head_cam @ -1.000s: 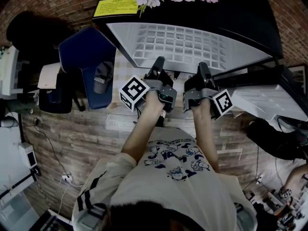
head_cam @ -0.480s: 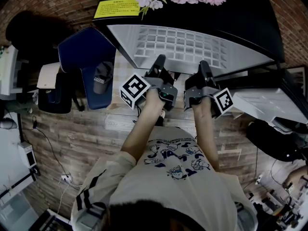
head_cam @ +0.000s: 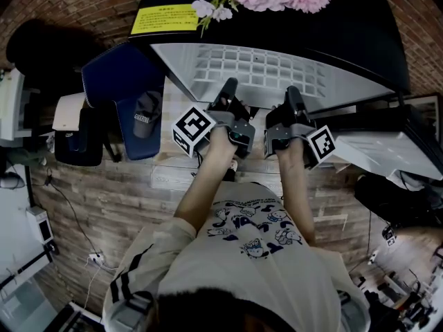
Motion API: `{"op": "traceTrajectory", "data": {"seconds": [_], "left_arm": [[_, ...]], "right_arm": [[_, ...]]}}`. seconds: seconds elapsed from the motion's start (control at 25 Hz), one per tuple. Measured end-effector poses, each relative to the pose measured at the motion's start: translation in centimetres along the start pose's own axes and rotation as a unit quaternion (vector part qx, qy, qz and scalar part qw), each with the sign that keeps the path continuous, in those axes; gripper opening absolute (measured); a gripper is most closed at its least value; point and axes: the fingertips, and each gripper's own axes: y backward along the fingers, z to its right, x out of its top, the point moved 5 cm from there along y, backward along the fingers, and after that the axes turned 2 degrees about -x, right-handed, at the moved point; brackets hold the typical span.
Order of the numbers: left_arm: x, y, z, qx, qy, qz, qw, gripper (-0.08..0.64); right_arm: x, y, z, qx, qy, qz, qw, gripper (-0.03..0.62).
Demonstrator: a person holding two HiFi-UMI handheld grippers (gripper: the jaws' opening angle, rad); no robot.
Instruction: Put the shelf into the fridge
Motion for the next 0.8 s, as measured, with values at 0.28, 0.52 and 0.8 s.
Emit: {"op": "traceTrajectory", "data": {"seconds": [0.28,0.52,0.8], "left_arm": [[0.11,-0.48,0.04,-0.002,0.0,-0.001,1.0,0.037],[0.23,-0.66,0.09,-0.002,0.001,-0.003,1.0,0.037],[0.31,-0.87,0.23,-0.003,0.004,-0.007,1.0,0.035]], "right_arm": [[0.14,-0.43,-0.02,0.002,-0.003,0.003,1.0,0.049],[0.18,-0.59,-0.03,0.001,-0.002,0.005,1.0,0.049],[0.25,-0.76,-0.2,0.004,-0.003,0.009,1.0,0.049]]}}
